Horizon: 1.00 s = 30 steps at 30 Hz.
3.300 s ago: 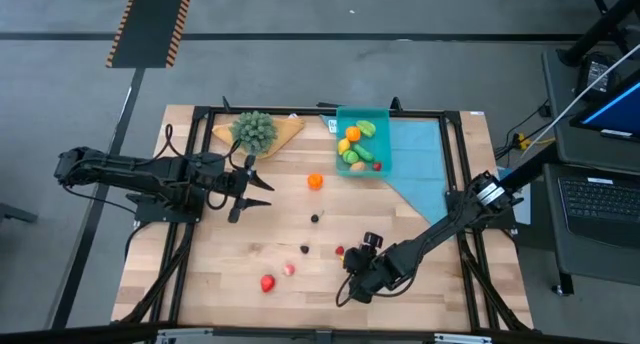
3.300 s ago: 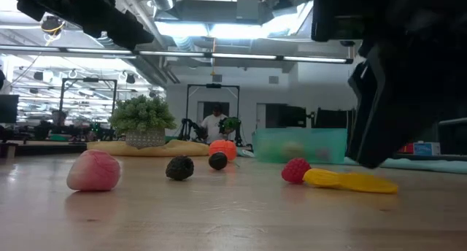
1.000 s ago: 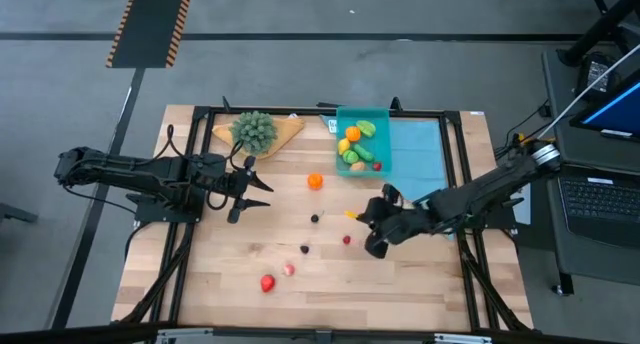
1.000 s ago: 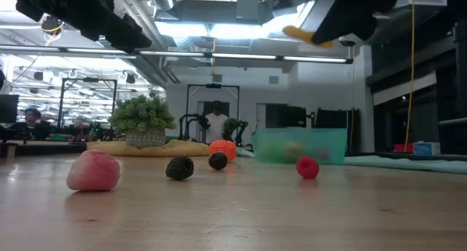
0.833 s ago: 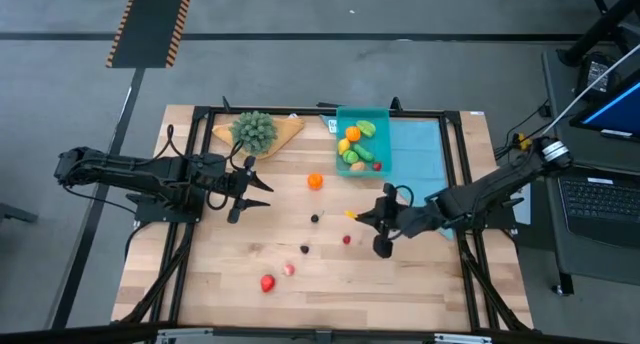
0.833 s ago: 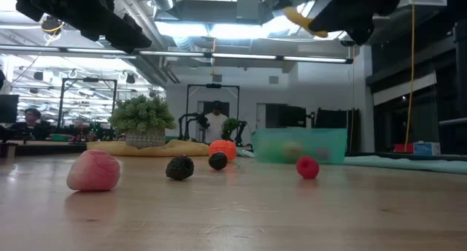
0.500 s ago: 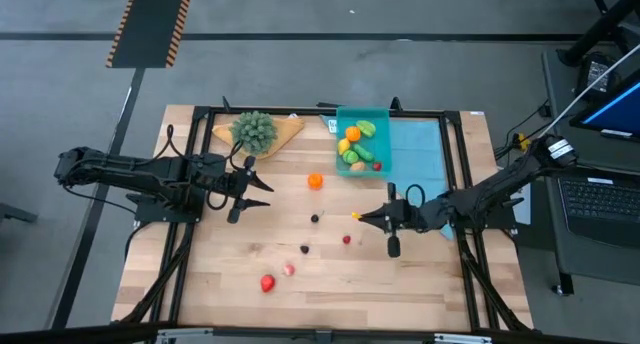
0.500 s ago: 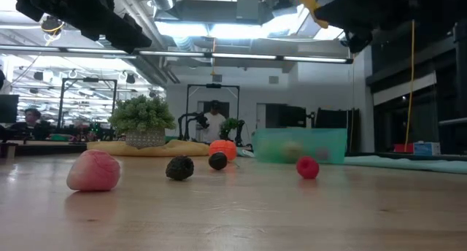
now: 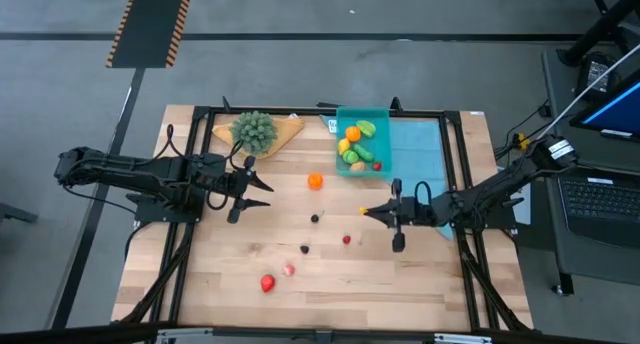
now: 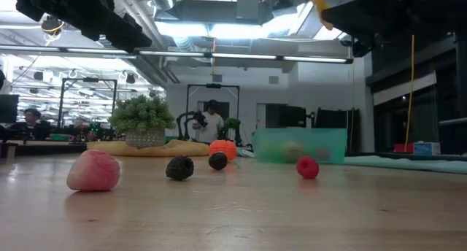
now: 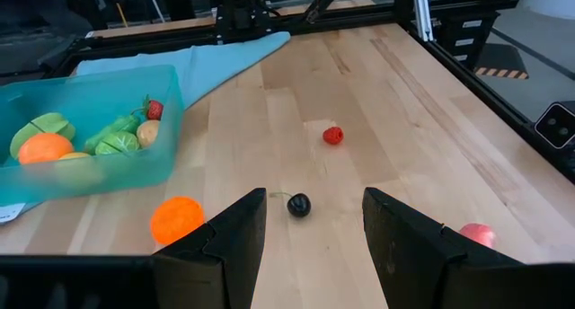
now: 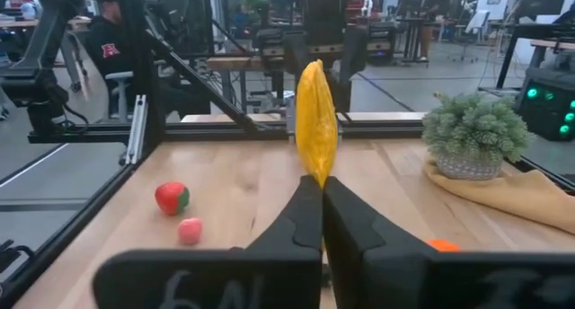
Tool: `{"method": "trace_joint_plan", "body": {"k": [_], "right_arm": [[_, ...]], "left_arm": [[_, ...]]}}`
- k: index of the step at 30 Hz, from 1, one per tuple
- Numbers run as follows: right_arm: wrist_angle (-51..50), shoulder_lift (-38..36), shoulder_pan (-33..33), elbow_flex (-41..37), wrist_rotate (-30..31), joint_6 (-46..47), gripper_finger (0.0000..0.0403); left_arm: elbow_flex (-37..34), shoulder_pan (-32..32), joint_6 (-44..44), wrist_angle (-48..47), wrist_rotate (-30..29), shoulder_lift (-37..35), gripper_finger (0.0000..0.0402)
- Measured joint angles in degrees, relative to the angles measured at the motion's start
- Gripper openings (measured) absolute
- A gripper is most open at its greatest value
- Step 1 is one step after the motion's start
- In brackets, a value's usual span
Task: Pick and placing Produce into tupperware
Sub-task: Put the yellow corn into the blue bin
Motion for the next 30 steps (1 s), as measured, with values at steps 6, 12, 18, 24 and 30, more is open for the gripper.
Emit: {"method": "trace_joint_plan", "body": {"k": [6, 12, 18, 24, 30], "right_arm": [[0.0, 0.0, -1.8, 0.0, 0.0, 0.0, 0.0002], [0.0, 0.0, -4.2, 0.0, 0.0, 0.0, 0.0002], [0.0, 0.0, -6.4, 0.0, 2.0, 0.0, 0.0002], [-0.1, 0.0, -8.5, 0.0, 5.1, 0.0, 0.0002], [-0.1, 0.0, -8.9, 0.0, 17.3, 0.0, 0.0002]], "left_arm": [[0.0, 0.0, 0.0, 0.0, 0.0, 0.0, 0.0179], [0.0, 0.0, 0.2, 0.0, 0.0, 0.0, 0.0179], [0.0, 0.0, 2.2, 0.9, 0.0, 0.0, 0.0179], [-0.2, 0.0, 4.5, 3.0, 0.4, 0.0, 0.0179], [-7.0, 0.3, 4.5, 14.9, 0.5, 0.0, 0.0179]]}}
